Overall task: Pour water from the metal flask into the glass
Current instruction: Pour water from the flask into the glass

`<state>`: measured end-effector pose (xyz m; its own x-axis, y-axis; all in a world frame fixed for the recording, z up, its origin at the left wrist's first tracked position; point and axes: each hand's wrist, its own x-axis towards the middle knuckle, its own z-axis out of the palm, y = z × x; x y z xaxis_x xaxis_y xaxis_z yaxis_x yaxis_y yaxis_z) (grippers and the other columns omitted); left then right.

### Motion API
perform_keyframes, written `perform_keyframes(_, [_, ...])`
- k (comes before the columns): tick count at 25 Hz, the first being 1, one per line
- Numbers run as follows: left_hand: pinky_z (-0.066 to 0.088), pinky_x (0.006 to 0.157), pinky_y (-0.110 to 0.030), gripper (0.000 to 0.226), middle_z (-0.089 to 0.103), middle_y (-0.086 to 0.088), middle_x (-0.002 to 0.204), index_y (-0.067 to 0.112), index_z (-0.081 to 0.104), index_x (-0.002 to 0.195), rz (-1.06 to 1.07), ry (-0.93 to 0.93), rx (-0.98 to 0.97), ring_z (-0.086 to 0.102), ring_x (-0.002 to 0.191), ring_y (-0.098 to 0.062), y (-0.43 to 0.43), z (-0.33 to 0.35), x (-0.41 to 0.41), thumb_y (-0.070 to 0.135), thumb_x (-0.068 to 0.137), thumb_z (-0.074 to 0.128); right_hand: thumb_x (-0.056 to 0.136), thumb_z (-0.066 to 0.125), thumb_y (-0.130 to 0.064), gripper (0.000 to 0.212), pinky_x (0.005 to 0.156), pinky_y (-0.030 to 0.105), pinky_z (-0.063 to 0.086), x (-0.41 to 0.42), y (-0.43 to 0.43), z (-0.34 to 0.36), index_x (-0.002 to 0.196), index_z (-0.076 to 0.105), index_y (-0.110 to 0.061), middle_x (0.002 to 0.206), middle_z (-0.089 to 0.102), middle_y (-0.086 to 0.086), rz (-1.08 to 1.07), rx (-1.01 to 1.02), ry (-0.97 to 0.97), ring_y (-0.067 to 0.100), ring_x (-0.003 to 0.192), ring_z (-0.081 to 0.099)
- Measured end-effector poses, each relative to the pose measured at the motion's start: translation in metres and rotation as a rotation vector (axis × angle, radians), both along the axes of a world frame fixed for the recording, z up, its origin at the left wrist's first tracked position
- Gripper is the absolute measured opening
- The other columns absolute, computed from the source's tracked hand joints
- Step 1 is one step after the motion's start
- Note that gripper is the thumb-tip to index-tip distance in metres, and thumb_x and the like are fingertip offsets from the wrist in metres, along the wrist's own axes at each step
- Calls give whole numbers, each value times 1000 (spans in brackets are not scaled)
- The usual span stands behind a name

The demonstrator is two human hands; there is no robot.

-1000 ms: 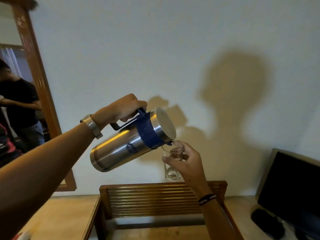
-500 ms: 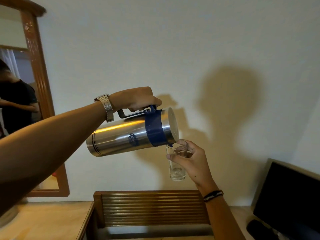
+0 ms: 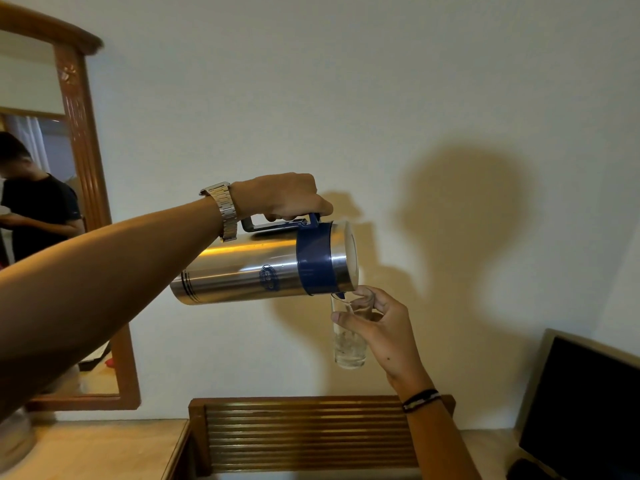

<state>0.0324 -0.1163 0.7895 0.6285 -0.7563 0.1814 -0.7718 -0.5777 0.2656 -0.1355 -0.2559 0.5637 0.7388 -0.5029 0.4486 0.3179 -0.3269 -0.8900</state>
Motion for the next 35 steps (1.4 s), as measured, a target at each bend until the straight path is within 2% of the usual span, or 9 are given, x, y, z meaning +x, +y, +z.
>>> perform_keyframes(3, [27,37,-20,52,31,9,36,18,41,49,-3,11,13,26,31,-13,-2,1,3,41,91,61,64,96,-43,47,80,28,63,2,-1,0,105,74,-44,101,79,-11,3,-6,-1,7,93,76])
perform_keyframes(6, [25,37,-20,51,31,9,36,17,42,52,-17,25,17,25,30,-12,-4,1,4,38,93,62,68,97,-35,46,82,31,64,4,-3,0,108,74,-41,100,79,-14,4,-10,4,5,92,76])
perform_keyframes(11, [23,38,-22,60,29,7,38,23,38,37,-30,49,6,22,32,-14,-8,2,8,37,91,61,72,97,-30,46,76,22,62,5,-7,1,111,74,-38,99,79,-12,-5,-15,6,4,90,77])
perform_keyframes(17, [25,39,-21,54,30,8,38,22,37,43,-6,18,15,24,32,-15,-10,-3,11,42,87,62,72,97,-27,47,87,36,66,10,-8,-4,114,76,-33,100,80,-1,-8,-14,3,14,93,77])
perform_keyframes(19, [25,38,-22,52,30,8,38,21,37,46,-6,11,26,24,32,-14,-11,-4,10,44,85,63,72,97,-26,46,86,36,66,12,-7,-6,112,76,-35,100,80,1,-14,-18,-1,17,93,77])
perform_keyframes(22, [25,35,-22,55,29,8,38,23,37,42,-8,17,39,23,31,-14,-13,-5,12,44,87,63,72,97,-26,46,87,35,64,13,-7,-8,111,75,-36,100,79,-6,-16,-13,3,11,93,76])
perform_keyframes(27, [25,37,-22,63,29,10,37,21,40,29,2,18,64,24,31,-14,-17,-8,13,48,82,60,72,97,-25,48,86,35,65,16,-11,-11,114,76,-32,98,80,-8,-16,6,-2,12,92,76])
perform_keyframes(30, [24,35,-21,62,28,9,37,22,39,32,2,46,56,22,31,-14,-16,-8,13,45,85,61,72,97,-25,49,89,39,65,18,-10,-11,116,76,-30,97,79,-14,-15,10,9,3,92,75])
perform_keyframes(35, [26,38,-22,56,30,9,37,22,40,42,12,54,42,24,31,-13,-15,-10,14,41,91,62,68,96,-35,54,96,52,65,21,-10,-13,117,75,-34,101,79,-18,-4,4,11,2,97,73])
